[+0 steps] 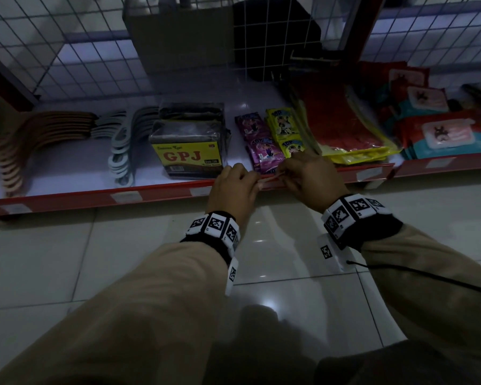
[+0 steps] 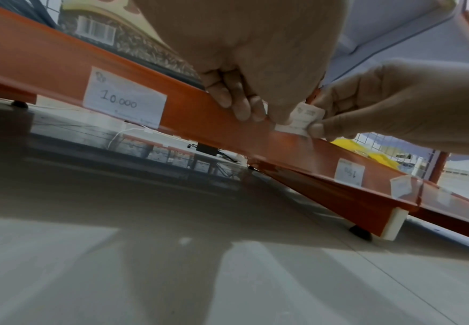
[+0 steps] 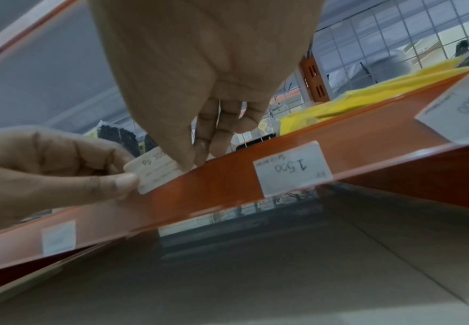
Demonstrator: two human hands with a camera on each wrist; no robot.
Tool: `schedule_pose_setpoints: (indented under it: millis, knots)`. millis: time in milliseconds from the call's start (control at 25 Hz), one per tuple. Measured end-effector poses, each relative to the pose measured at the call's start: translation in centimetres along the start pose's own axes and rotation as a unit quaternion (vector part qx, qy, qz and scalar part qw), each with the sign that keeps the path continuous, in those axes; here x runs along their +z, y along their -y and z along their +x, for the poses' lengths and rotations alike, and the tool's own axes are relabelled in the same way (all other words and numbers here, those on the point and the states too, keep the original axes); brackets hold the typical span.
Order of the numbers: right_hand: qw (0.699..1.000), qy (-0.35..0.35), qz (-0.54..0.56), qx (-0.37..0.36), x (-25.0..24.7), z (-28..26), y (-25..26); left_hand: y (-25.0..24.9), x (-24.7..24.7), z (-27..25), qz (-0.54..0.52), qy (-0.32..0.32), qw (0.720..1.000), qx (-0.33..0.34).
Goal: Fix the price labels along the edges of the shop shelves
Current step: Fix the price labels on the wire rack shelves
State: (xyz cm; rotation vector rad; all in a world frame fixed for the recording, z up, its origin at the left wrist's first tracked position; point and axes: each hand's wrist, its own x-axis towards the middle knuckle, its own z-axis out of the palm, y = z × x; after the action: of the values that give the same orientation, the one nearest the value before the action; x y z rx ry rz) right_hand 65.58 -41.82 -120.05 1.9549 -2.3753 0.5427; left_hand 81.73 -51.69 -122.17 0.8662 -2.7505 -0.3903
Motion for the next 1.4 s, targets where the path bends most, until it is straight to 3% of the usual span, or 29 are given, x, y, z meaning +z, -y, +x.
schedule_pose_setpoints:
  millis: [320, 1000, 1400]
  knots:
    - [0.991, 0.086, -0.099, 0.004, -0.3, -0.6, -0.6, -0.2, 0.0, 0.4, 0.064, 0.021, 0.998, 0.013]
    - [0.993, 0.059, -0.098, 0.002, 0.2, -1.1, -0.3, -0.6, -0.2, 0.7, 0.131, 0.062, 0.989, 0.016]
    - [0.997, 0.028, -0.073, -0.009, 0.8, -1.6, -0.7, -0.5, -0.1, 0.3, 0.108, 0.021, 0.993, 0.032]
